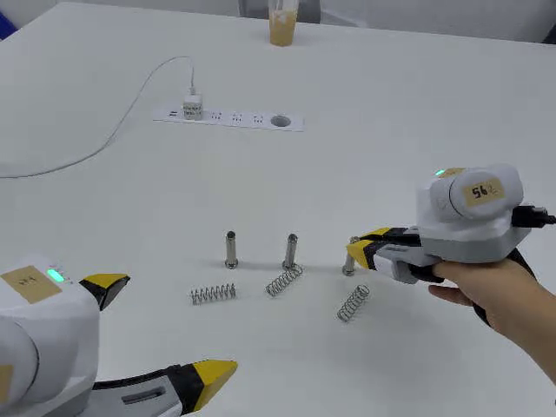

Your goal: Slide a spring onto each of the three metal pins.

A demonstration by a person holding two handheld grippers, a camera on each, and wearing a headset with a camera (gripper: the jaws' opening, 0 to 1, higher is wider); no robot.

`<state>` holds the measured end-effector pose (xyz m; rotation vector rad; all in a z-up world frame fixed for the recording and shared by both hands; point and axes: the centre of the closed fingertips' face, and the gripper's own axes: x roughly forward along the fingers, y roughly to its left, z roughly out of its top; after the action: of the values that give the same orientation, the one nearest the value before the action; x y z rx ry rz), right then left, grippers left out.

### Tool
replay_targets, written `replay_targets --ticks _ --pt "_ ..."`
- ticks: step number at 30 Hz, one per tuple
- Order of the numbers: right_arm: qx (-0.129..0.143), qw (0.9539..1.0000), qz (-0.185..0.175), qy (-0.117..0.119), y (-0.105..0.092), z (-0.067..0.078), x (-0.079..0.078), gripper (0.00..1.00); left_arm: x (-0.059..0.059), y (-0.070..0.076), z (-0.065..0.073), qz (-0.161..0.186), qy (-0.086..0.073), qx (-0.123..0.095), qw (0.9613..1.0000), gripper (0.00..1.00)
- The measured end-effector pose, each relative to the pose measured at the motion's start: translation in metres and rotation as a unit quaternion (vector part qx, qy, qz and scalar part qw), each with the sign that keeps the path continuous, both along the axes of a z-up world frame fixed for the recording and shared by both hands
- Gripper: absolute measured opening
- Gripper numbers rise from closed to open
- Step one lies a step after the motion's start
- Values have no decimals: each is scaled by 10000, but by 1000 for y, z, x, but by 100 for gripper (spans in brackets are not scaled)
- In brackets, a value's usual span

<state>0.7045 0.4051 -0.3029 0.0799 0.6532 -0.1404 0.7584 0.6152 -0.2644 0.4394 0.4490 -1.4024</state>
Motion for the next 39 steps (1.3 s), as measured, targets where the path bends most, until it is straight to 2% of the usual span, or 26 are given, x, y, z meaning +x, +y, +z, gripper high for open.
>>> replay_targets --ticks 7,15,17,21,24,29,39 --pt "79 9999 -63 6 1 -1 -2 9 0 1 0 -6 -17 -12 10000 84" --pt "109 9998 -77 118 3 -6 -4 10 1 2 0 -31 -63 -9 10000 82" --pt "131 9998 -122 108 3 -5 -4 16 1 2 0 -43 -83 1 10000 81" --pt "179 9997 -131 45 5 0 -5 18 1 1 0 -90 -115 -1 9999 79" --pt "255 9996 -115 -23 7 4 -5 24 2 0 0 -99 -114 -3 9999 78" --pt "313 9994 28 -139 14 11 -7 31 3 -2 -1 -151 -110 23 9998 77" --pt "369 9985 219 -335 26 25 -13 44 9 -7 -5 -340 -230 133 9991 73"
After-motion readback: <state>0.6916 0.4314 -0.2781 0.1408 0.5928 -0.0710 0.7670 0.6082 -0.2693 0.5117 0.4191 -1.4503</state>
